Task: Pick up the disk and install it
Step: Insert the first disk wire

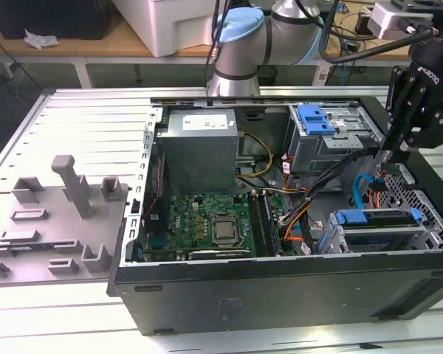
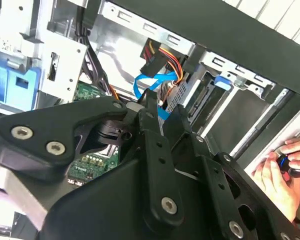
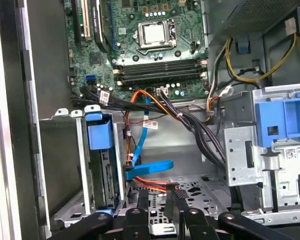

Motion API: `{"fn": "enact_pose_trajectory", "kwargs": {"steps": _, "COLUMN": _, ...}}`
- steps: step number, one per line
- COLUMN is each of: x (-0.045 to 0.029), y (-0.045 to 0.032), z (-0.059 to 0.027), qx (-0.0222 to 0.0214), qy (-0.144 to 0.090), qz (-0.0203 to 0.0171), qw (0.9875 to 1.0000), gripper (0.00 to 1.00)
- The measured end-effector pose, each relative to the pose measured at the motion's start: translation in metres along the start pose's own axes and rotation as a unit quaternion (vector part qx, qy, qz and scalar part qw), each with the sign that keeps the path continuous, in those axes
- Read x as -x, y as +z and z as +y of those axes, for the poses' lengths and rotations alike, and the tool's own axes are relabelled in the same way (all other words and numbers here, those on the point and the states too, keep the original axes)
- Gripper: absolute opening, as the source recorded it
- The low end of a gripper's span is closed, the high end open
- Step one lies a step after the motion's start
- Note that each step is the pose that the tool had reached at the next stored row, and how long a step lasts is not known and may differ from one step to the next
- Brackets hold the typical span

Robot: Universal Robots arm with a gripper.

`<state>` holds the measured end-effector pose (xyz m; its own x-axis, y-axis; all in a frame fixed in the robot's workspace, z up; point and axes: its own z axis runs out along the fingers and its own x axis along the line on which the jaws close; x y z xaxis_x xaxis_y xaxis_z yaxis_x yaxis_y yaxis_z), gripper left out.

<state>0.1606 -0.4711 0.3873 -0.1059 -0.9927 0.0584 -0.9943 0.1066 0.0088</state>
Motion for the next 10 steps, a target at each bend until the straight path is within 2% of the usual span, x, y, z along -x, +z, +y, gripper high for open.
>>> {"fn": "enact_pose_trajectory", "kwargs": {"steps": 1, "x": 0.0019, "y": 0.0002, "z": -0.0001, "qx": -0.0003, "qy": 0.0, "qz": 0.0059, "qw": 1.0, "gripper": 0.33}}
{"fn": "enact_pose_trajectory", "kwargs": {"steps": 5, "x": 0.0111, "y": 0.001, "z": -0.0003, "qx": -0.0014, "qy": 0.0, "qz": 0.0344, "qw": 0.9994, "gripper": 0.33}}
{"fn": "enact_pose_trajectory", "kwargs": {"steps": 6, "x": 0.0151, "y": 0.0012, "z": -0.0003, "qx": -0.0019, "qy": 0.001, "qz": 0.0463, "qw": 0.9989, "gripper": 0.33}}
{"fn": "enact_pose_trajectory", "kwargs": {"steps": 7, "x": 0.0211, "y": 0.0015, "z": -0.0004, "qx": -0.0024, "qy": 0.001, "qz": 0.0612, "qw": 0.9981, "gripper": 0.33}}
{"fn": "enact_pose_trajectory", "kwargs": {"steps": 8, "x": 0.0245, "y": 0.0014, "z": -0.0005, "qx": -0.0027, "qy": 0.001, "qz": 0.0675, "qw": 0.9977, "gripper": 0.33}}
{"fn": "enact_pose_trajectory", "kwargs": {"steps": 9, "x": 0.0272, "y": 0.0014, "z": -0.0006, "qx": -0.0028, "qy": 0.001, "qz": 0.0716, "qw": 0.9974, "gripper": 0.33}}
{"fn": "enact_pose_trajectory", "kwargs": {"steps": 10, "x": 0.0334, "y": 0.0015, "z": -0.0011, "qx": -0.0032, "qy": 0.001, "qz": 0.0783, "qw": 0.9969, "gripper": 0.33}}
